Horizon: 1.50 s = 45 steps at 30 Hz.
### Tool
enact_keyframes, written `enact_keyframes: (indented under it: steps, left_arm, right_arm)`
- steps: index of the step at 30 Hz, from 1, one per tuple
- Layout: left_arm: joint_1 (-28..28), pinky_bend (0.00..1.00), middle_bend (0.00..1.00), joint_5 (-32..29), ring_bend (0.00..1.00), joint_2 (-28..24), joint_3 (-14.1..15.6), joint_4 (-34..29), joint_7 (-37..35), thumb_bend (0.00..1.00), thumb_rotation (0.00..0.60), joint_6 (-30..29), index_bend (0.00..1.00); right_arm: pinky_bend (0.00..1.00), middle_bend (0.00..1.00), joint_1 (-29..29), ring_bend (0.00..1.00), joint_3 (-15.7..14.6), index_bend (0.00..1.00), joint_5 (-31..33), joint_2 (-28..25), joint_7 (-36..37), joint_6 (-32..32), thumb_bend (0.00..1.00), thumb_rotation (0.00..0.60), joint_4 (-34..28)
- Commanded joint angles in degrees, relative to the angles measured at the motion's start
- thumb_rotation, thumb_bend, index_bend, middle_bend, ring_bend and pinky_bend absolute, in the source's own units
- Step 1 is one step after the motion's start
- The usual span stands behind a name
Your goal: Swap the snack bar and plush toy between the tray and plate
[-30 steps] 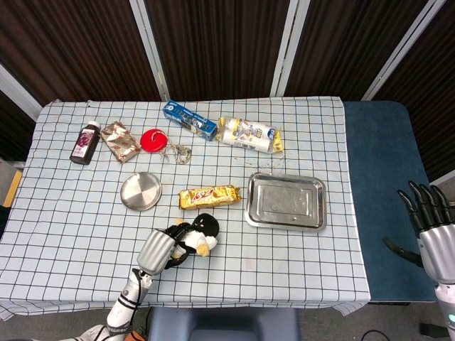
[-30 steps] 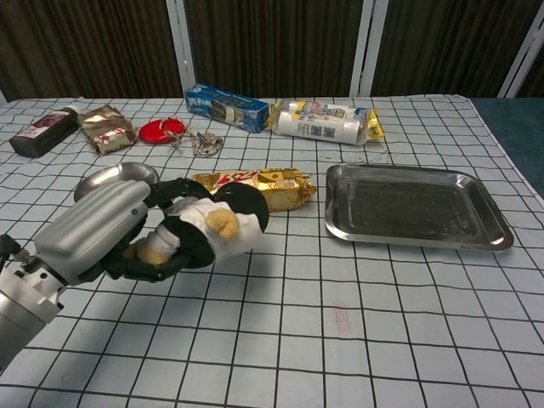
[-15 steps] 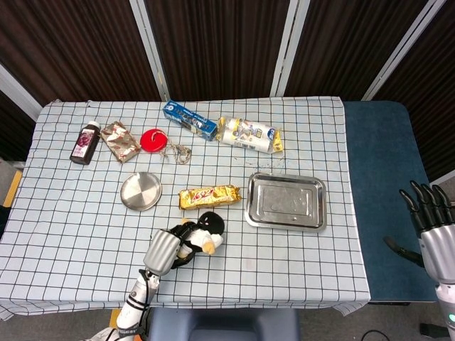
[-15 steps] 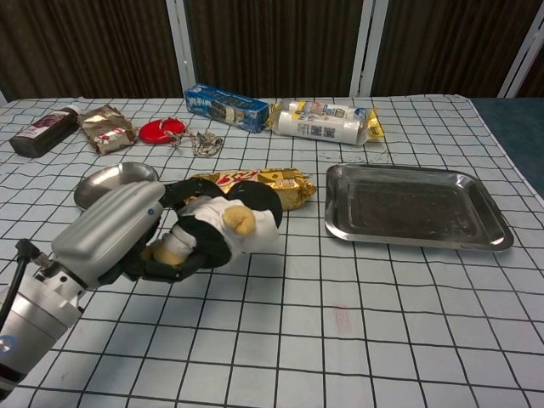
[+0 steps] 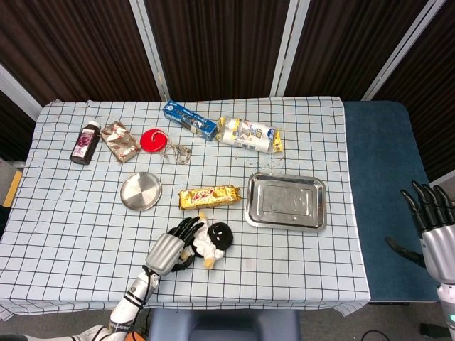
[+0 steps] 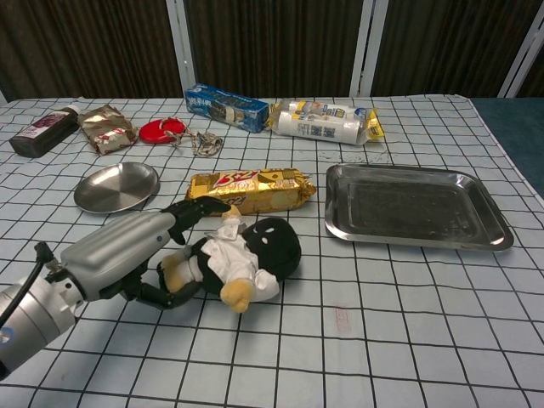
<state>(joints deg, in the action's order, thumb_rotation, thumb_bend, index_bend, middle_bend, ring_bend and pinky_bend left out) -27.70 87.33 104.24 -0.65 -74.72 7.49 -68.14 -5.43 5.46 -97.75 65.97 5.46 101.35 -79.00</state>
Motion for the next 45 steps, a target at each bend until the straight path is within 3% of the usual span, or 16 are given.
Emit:
enact_keyframes:
  steps: [1, 9, 15, 27, 45]
  left_arm:
    - [-1.28, 0.27, 0.0, -0.37, 0.0, -4.47, -0.42, -2.92, 1.39, 0.41, 0.6, 2.11, 0.0]
    - [-3.2, 0.27, 0.0, -2.0, 0.0, -13.01, -4.65, -8.14, 1.39, 0.41, 0.6, 2.61, 0.0]
    - [-4.54, 0.27, 0.0, -4.53, 0.0, -16.62, -6.91, -11.01, 1.92, 0.42, 0.6, 4.36, 0.0]
    - [-9.58, 0.26, 0.0, -10.15, 0.0, -9.53, -10.14, -6.56, 5.51, 0.42, 0.6, 9.11, 0.0]
    - [-18.21, 0.2, 0.0, -18.2, 0.0, 0.26, -12.53, -0.55, 18.54, 0.42, 0.6, 14.61, 0.0]
  right_arm:
    - [0.0, 0.0, 0.0, 0.0, -0.04, 0.13, 0.06, 0.09, 0.11, -0.08, 0.1, 0.6, 0.16]
    - [0.0, 0.0, -0.02, 0.0, -0.11, 0.13, -0.11, 0.46, 0.41, -0.04, 0.1, 0.6, 0.68]
    - [0.0, 0.0, -0.13, 0.0, -0.13, 0.13, -0.07, 0.56, 0.14, -0.35, 0.1, 0.6, 0.69]
    - [0.0, 0.0, -0.47, 0.0, -0.8, 0.13, -1.29, 0.79, 0.11, -0.67, 0.1, 0.6, 0.41]
    - [0.0, 0.0, 1.67, 0.0, -2.86, 0.13, -6.02, 0.98, 3.34, 5.44, 0.1, 0.6, 1.88]
